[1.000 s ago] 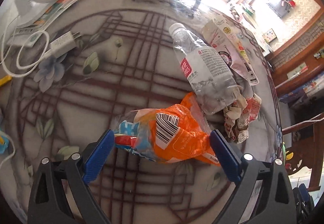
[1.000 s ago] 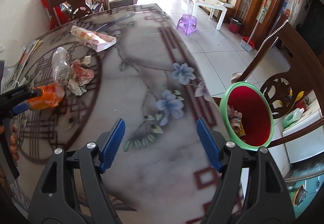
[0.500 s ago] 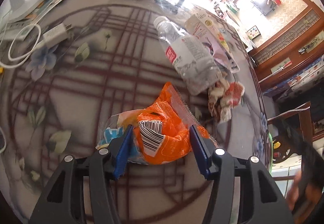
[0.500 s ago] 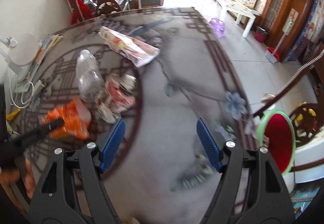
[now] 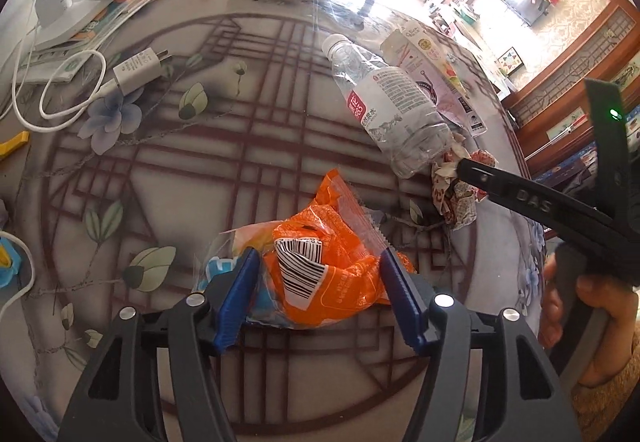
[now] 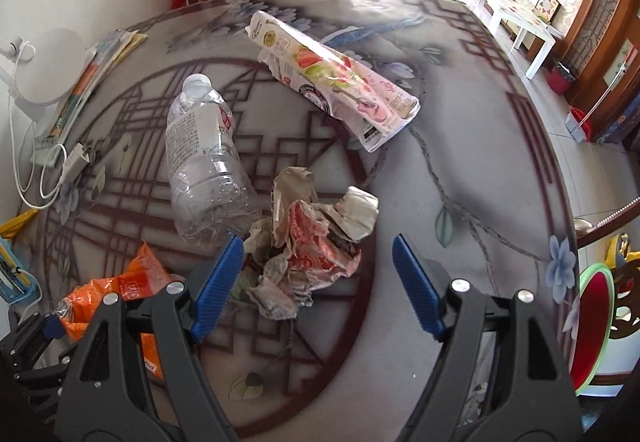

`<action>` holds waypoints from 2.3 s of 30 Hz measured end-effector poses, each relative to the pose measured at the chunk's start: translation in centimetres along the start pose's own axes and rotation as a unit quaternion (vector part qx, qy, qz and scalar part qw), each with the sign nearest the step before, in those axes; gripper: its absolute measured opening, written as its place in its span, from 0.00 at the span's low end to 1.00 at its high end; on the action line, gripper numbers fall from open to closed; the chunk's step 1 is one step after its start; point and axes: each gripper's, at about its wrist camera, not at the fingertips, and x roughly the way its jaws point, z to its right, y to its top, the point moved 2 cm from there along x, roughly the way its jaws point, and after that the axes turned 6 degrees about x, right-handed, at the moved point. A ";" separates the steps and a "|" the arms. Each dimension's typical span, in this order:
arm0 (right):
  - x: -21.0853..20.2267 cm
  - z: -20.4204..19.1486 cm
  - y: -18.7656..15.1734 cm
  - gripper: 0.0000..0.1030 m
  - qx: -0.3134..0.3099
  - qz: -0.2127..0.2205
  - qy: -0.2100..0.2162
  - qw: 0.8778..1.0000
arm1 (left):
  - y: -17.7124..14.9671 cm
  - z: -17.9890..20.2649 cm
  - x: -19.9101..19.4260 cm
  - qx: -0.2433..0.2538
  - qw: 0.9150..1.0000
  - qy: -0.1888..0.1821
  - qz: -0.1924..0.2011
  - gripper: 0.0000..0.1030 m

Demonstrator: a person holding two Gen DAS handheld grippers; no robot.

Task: Collect trash
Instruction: 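Grasp the orange snack bag with the left tool while the right tool grasps crumpled paper, then carry the orange bag and crumpled paper in both tools over the red bin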

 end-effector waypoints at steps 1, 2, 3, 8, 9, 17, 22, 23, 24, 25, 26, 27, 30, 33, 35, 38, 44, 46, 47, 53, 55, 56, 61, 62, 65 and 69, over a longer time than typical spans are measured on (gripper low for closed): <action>0.4 -0.1 0.1 0.73 -0.001 -0.003 0.000 1.000 | 0.0 0.1 0.1 0.003 1.000 -0.001 -0.001 0.62; 0.8 -0.2 0.2 0.73 -0.003 -0.007 0.001 1.000 | 0.0 0.1 0.1 0.005 1.000 -0.002 0.000 0.63; 1.0 -0.2 0.3 0.74 -0.003 -0.009 0.003 1.000 | 0.1 0.1 0.1 0.008 1.000 -0.004 0.000 0.65; 1.7 -1.1 0.4 0.68 -0.021 -0.016 0.016 1.000 | 0.2 0.1 0.3 0.008 1.000 -0.010 0.000 0.67; 1.8 -1.2 0.4 0.54 -0.024 -0.020 0.023 0.999 | 0.2 0.1 0.3 0.009 1.000 -0.011 0.000 0.67; 0.0 -1.1 -0.4 0.30 -0.035 -0.021 0.036 0.999 | 0.1 0.3 0.1 0.004 1.000 -0.018 -0.002 0.60; -2.9 -0.5 -2.2 0.29 -0.040 -0.007 0.042 0.998 | 0.1 0.9 -0.6 0.009 1.000 -0.018 0.007 0.60; -3.4 -0.4 -2.5 0.29 -0.041 -0.004 0.041 0.998 | 0.0 1.0 -0.7 0.010 1.000 -0.018 0.007 0.60; -4.1 -0.4 -2.9 0.29 -0.042 0.001 0.040 0.998 | 0.0 1.1 -0.9 0.011 1.000 -0.019 0.008 0.59; -4.7 -0.3 -3.3 0.29 -0.042 0.007 0.039 0.998 | -0.1 1.3 -1.0 0.013 1.000 -0.020 0.009 0.60; -5.4 -0.3 -3.7 0.29 -0.041 0.012 0.037 0.998 | -0.1 1.4 -1.1 0.015 1.000 -0.020 0.009 0.60; -5.8 -0.1 -3.9 0.29 -0.039 0.017 0.035 0.998 | -0.2 1.6 -1.3 0.018 1.000 -0.020 0.010 0.60; -7.3 0.1 -4.8 0.29 -0.027 0.028 0.035 0.999 | -0.4 2.1 -1.8 0.023 0.999 -0.022 0.013 0.60; -8.1 0.2 -5.8 0.29 -0.023 0.031 0.034 0.999 | -0.7 2.5 -2.2 0.029 0.999 -0.025 0.016 0.60; -8.5 0.1 -6.2 0.29 -0.028 0.032 0.028 0.999 | -0.9 2.7 -2.5 0.033 0.999 -0.027 0.018 0.60; -9.1 0.0 -6.7 0.29 -0.029 0.036 0.022 0.999 | -1.1 3.0 -2.9 0.038 0.999 -0.031 0.020 0.60; -10.6 0.3 -7.3 0.29 -0.023 0.050 0.017 0.998 | -1.6 3.7 -3.5 0.049 0.998 -0.040 0.023 0.60; -11.1 0.5 -7.5 0.29 -0.019 0.053 0.014 0.998 | -1.7 3.9 -3.8 0.053 0.997 -0.042 0.025 0.60; -11.3 0.6 -7.6 0.29 -0.017 0.056 0.011 0.998 | -1.8 4.0 -3.8 0.054 0.997 -0.043 0.025 0.60; -12.5 1.2 -8.3 0.29 -0.011 0.065 0.003 0.998 | -2.2 4.8 -4.5 0.062 0.997 -0.046 0.031 0.60; -12.9 1.4 -8.5 0.29 -0.008 0.070 0.001 0.998 | -2.2 5.3 -4.9 0.070 0.996 -0.039 0.036 0.60; -13.1 1.6 -8.6 0.29 -0.007 0.072 0.000 0.997 | -2.2 5.6 -5.1 0.073 0.996 -0.041 0.038 0.60; -14.0 2.6 -9.3 0.29 0.004 0.079 -0.002 0.997 | -2.4 7.1 -5.8 0.090 0.994 -0.045 0.045 0.60; -14.1 2.8 -9.5 0.29 0.007 0.080 -0.002 0.997 | -2.5 7.4 -5.9 0.093 0.994 -0.046 0.045 0.60; -14.5 3.7 -9.8 0.29 0.017 0.084 -0.003 0.996 | -2.7 8.4 -6.1 0.102 0.993 -0.047 0.046 0.60; -14.9 5.0 -10.3 0.29 0.029 0.087 -0.002 0.996 | -3.1 9.9 -6.2 0.112 0.992 -0.045 0.045 0.60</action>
